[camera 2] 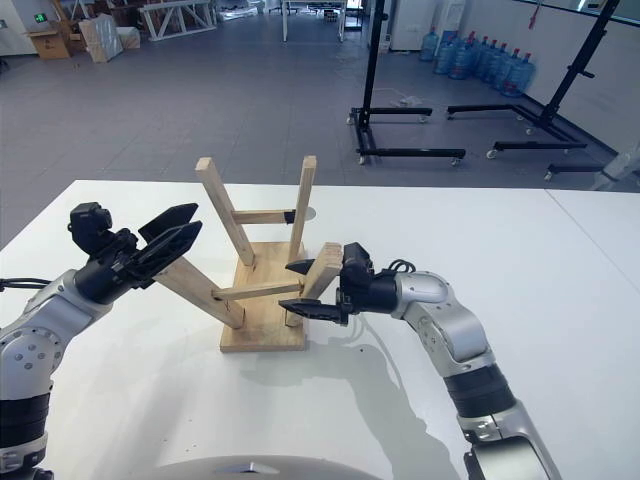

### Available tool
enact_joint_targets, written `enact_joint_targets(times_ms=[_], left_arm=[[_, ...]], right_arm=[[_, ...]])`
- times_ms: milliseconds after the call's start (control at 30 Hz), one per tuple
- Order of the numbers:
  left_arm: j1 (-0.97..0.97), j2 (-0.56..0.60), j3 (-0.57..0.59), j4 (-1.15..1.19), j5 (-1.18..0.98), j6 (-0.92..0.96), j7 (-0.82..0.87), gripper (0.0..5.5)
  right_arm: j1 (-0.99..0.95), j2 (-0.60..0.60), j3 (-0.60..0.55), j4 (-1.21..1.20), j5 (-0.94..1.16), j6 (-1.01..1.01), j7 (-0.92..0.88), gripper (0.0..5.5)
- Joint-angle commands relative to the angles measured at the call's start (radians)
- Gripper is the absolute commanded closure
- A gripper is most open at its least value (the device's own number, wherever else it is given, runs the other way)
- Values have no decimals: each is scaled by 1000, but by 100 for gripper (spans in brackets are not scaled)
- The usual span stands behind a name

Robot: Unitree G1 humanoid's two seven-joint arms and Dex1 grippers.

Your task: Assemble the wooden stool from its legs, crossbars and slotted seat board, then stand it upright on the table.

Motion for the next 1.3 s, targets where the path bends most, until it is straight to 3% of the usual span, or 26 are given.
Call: enact_joint_targets(times_ms=[33,267,667,933,1067,1300], left_arm=[[31,-33,-168,-30,110,76,23,117],[5,-23,-144,-93,79,75,56,117],[-21,-59,-137,-149,94,80,97,117],[-31,-108,-154,-133,169,70,153,117],[-39,-128,-186,-144,204,79,182,117],[-31,-120,-202,-158,232,100,217,117]], right_arm=[[-42,7,31,-49,-24,-8,19,137],[-47,-13,-19,70,-129,-96,-29,15],[-83,19,-117,204,-205,-233,-146,15],[-128,77,-311,70,17,-240,-215,15],[-193,92,-331,28,28,-235,-288,15],[-214,35,-165,-87,-491,-383,-510,15]])
